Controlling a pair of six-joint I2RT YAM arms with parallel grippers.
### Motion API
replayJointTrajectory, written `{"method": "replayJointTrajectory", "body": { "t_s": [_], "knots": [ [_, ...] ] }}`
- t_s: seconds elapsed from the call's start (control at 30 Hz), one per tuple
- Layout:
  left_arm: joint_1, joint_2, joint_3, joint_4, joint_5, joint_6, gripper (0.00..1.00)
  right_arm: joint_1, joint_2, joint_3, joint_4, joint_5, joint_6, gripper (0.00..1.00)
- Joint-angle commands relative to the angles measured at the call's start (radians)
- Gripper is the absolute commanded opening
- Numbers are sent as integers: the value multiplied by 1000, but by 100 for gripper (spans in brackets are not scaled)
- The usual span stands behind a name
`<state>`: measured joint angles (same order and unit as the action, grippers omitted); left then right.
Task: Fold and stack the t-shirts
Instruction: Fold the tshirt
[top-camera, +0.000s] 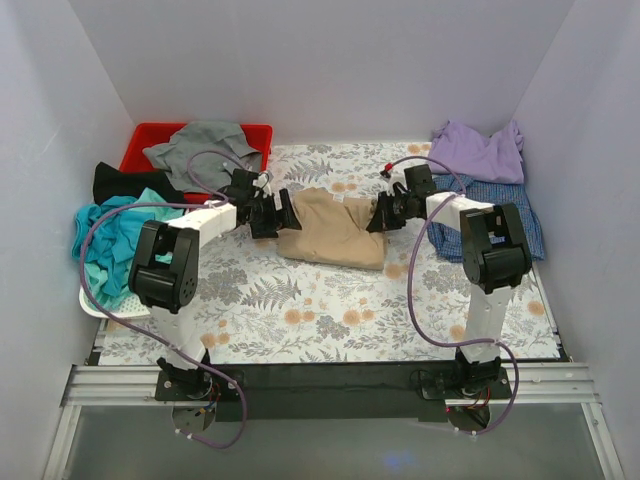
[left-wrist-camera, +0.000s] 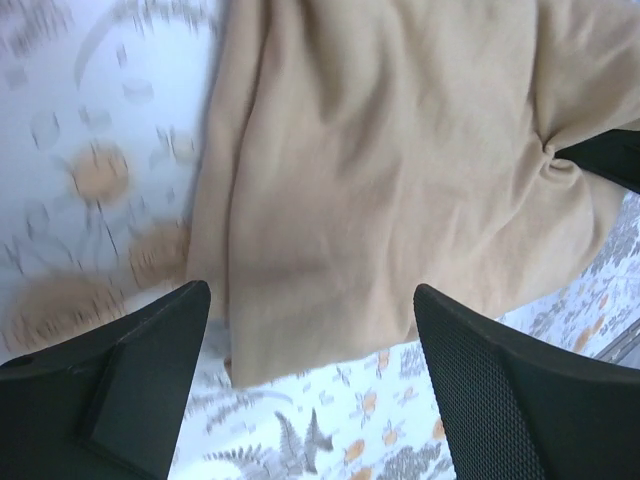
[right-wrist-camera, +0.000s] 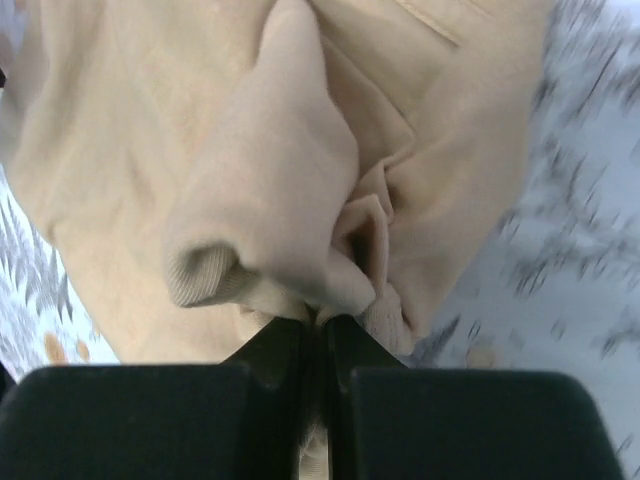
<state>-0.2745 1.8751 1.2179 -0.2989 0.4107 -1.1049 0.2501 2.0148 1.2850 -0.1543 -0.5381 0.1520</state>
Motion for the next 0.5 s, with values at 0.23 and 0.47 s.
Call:
{"method": "replayJointTrajectory", "body": {
  "t_s": [0.23,0.47],
  "knots": [
    [-163,-240,-184,-54,-47,-64,82,-5,-270,-250,-191,-31,-149,1],
    [-175,-258,-143,-80,-73,-26,83,-3,-225,-162,-349,10,-267,1]
  ]
}}
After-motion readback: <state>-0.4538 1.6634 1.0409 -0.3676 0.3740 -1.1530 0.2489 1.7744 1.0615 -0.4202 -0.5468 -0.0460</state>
